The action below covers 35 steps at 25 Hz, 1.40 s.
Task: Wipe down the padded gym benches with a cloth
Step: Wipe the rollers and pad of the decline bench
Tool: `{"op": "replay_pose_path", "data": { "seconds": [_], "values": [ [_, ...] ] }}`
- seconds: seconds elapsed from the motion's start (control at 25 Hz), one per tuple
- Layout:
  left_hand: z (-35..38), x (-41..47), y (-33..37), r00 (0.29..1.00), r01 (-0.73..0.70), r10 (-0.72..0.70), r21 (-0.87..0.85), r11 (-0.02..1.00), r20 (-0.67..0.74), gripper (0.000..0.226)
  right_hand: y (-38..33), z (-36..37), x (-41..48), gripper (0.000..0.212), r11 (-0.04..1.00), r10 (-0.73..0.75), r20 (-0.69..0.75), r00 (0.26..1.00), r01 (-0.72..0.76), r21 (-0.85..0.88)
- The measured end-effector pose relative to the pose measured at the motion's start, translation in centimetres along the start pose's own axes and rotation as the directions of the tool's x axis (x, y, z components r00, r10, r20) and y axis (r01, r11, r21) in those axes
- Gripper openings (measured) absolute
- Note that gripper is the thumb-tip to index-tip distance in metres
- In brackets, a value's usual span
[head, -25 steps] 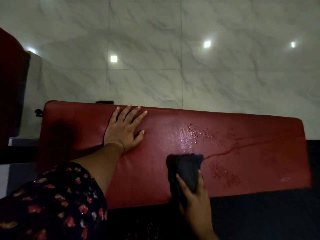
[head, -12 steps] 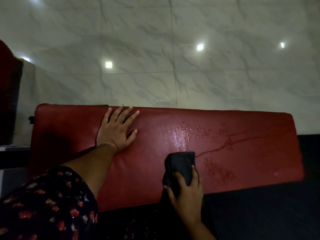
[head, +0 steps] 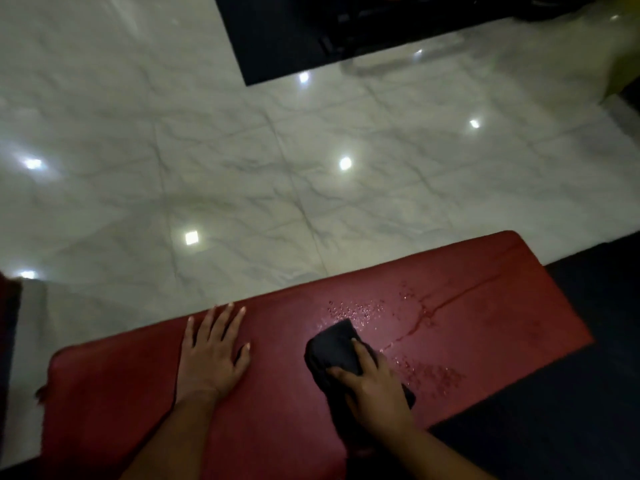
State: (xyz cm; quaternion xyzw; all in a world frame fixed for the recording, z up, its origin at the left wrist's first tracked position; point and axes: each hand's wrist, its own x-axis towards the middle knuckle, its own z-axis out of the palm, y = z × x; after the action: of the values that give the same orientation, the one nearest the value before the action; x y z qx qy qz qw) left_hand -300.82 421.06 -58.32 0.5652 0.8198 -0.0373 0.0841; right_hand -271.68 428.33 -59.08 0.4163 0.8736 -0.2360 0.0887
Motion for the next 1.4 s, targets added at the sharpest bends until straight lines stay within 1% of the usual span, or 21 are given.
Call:
{"op": "replay_pose_path", "data": {
  "seconds": [0.08, 0.16, 0.24, 0.32, 0.4, 0.52, 0.6, 0.68, 0.8, 0.88, 0.96, 1.08, 1.12, 1.16, 1.2, 1.24, 1.32, 1.4],
  "values": [
    [-0.1, 0.0, 0.1, 1.000, -0.009, 0.009, 0.014, 1.000, -0.007, 0.066, -0.7, -1.7, 3.7, 0.049, 0.999, -0.032, -0.017, 0.999, 0.032, -0.038],
    [-0.1, 0.1, 0.3, 1.000, -0.016, 0.017, 0.033, 0.999, -0.006, 0.066, -2.0, -3.1, 7.4, 0.047, 0.998, -0.041, 0.002, 0.999, 0.041, -0.054],
    [-0.4, 0.2, 1.0, 1.000, 0.023, -0.023, 0.009, 1.000, -0.010, 0.066, -3.2, -4.2, 10.3, 0.048, 1.000, -0.016, -0.003, 1.000, 0.015, -0.020],
    [-0.6, 0.5, 2.5, 0.999, 0.046, -0.046, -0.028, 0.999, -0.018, 0.065, -4.1, -5.4, 12.4, 0.048, 1.000, 0.014, -0.015, 1.000, -0.014, -0.022],
    [-0.5, 0.7, 4.2, 1.000, -0.011, 0.010, -0.032, 0.999, -0.018, 0.063, -4.2, -5.9, 13.7, 0.048, 0.999, 0.050, -0.001, 0.999, -0.050, -0.003],
    [0.4, 1.1, 6.5, 0.980, -0.195, 0.195, 0.007, 0.981, -0.024, 0.060, -3.7, -5.9, 14.1, 0.050, 0.988, 0.143, 0.033, 0.989, -0.145, 0.057],
    [0.9, 1.8, 7.6, 0.958, -0.283, 0.285, 0.037, 0.958, -0.034, 0.058, -3.8, -5.3, 13.0, 0.053, 0.985, 0.155, 0.063, 0.986, -0.159, 0.061],
    [1.0, 2.4, 8.2, 0.950, -0.309, 0.312, 0.076, 0.948, -0.033, 0.054, -4.0, -4.5, 11.2, 0.056, 0.985, 0.162, 0.077, 0.984, -0.166, 0.055],
    [0.7, 3.4, 8.8, 0.959, -0.278, 0.281, 0.080, 0.957, -0.032, 0.047, -2.8, -3.1, 7.6, 0.058, 0.983, 0.173, 0.041, 0.984, -0.175, 0.049],
    [0.7, 4.2, 9.1, 0.968, -0.246, 0.247, 0.042, 0.968, -0.038, 0.049, -1.2, -1.5, 4.0, 0.061, 0.987, 0.159, 0.005, 0.987, -0.159, 0.028],
    [1.3, 4.7, 9.6, 0.967, -0.252, 0.253, 0.028, 0.967, -0.034, 0.054, 0.3, 0.0, -0.2, 0.069, 0.984, 0.179, -0.017, 0.984, -0.178, 0.027],
    [2.1, 5.6, 10.5, 0.954, -0.300, 0.300, 0.012, 0.954, -0.028, 0.056, 2.0, 2.0, -6.0, 0.083, 0.966, 0.250, 0.080, 0.965, -0.253, 0.042],
    [2.3, 5.9, 10.6, 0.949, -0.314, 0.314, 0.009, 0.949, -0.030, 0.056, 2.3, 2.6, -7.6, 0.082, 0.961, 0.261, 0.109, 0.959, -0.269, 0.064],
    [2.5, 6.1, 10.7, 0.946, -0.322, 0.322, 0.011, 0.947, -0.033, 0.057, 2.5, 2.7, -9.1, 0.075, 0.962, 0.252, 0.118, 0.961, -0.262, 0.080],
    [2.6, 6.2, 10.6, 0.948, -0.315, 0.315, 0.014, 0.949, -0.035, 0.058, 2.6, 3.0, -10.5, 0.068, 0.964, 0.243, 0.097, 0.965, -0.251, 0.087],
    [2.7, 6.1, 10.5, 0.958, -0.284, 0.284, 0.015, 0.959, -0.037, 0.059, 2.7, 3.1, -11.7, 0.068, 0.967, 0.236, 0.080, 0.969, -0.242, 0.082],
    [2.9, 5.6, 10.3, 0.989, -0.144, 0.143, -0.002, 0.990, -0.041, 0.063, 3.2, 3.0, -12.7, 0.076, 0.959, 0.255, 0.106, 0.961, -0.265, 0.097],
    [3.0, 5.2, 10.3, 0.999, -0.027, 0.027, -0.010, 1.000, -0.042, 0.065, 3.2, 2.4, -12.0, 0.077, 0.937, 0.305, 0.145, 0.941, -0.324, 0.134]
  ]
}}
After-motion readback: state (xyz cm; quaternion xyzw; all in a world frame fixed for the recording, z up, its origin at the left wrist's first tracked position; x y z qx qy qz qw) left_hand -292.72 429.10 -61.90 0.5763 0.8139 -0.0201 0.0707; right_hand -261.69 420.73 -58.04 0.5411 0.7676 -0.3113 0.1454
